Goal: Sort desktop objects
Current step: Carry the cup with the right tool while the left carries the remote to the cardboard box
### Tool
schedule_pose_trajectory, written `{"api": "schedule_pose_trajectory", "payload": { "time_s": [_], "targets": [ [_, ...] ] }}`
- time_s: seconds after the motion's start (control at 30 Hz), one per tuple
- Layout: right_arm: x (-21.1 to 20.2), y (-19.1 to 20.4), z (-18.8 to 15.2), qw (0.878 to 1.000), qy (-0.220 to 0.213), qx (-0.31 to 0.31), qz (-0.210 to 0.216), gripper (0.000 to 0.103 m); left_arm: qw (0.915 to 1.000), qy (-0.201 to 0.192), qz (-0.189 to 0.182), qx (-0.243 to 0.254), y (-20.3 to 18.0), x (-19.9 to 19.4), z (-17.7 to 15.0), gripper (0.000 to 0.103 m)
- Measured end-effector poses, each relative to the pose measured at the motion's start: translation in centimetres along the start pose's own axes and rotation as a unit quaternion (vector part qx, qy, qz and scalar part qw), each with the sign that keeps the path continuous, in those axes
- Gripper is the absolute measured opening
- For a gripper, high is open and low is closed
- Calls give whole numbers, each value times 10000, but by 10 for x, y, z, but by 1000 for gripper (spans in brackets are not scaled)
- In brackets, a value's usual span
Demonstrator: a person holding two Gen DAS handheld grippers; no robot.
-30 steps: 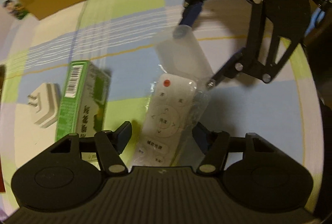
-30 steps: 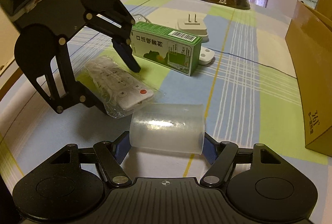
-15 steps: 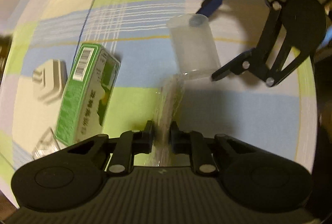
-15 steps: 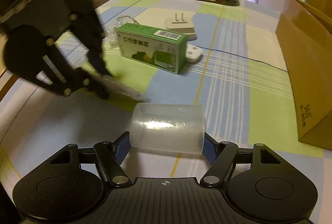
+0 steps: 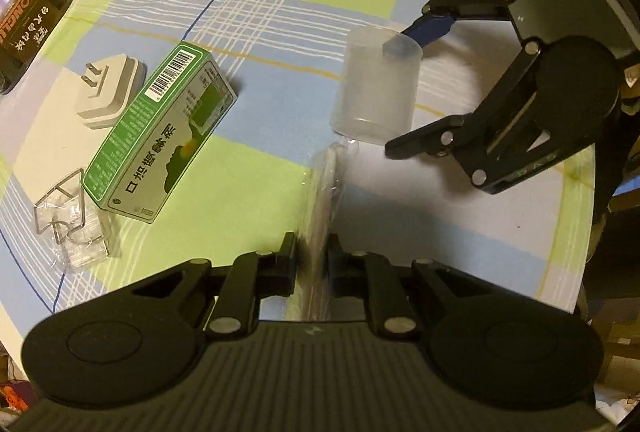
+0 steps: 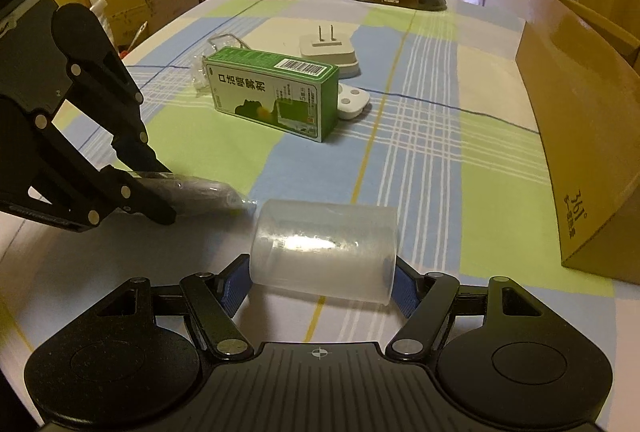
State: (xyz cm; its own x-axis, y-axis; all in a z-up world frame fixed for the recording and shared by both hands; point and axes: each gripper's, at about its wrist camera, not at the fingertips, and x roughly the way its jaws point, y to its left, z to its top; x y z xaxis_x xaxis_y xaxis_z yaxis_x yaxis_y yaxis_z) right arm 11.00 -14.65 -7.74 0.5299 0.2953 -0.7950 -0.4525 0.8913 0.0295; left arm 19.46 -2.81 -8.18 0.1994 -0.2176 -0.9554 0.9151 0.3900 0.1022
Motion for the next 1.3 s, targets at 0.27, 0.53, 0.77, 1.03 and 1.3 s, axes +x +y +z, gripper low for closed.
{"api": "schedule_pose_trajectory", "payload": {
  "time_s": [0.27, 0.53, 0.77, 1.03, 1.3],
  "targets": [
    [4, -1, 2, 9999, -75, 106, -46, 71, 9998, 26, 178, 103, -7, -3, -3, 12],
    [-14, -5, 5, 9995, -209, 222, -131, 70, 9994, -53, 326, -67, -6, -19, -2, 10],
    [-42, -10, 5, 9987, -360, 271, -218, 70, 9988, -132, 461, -68, -16, -43, 11, 10],
    [-80, -21, 3, 9969, -573, 411, -349, 70, 9978, -296, 597, 20, -36, -70, 33, 10],
    [-120, -38, 2, 9934, -840, 611, -483, 70, 9961, -466, 738, 140, -59, -98, 58, 10]
  ]
}}
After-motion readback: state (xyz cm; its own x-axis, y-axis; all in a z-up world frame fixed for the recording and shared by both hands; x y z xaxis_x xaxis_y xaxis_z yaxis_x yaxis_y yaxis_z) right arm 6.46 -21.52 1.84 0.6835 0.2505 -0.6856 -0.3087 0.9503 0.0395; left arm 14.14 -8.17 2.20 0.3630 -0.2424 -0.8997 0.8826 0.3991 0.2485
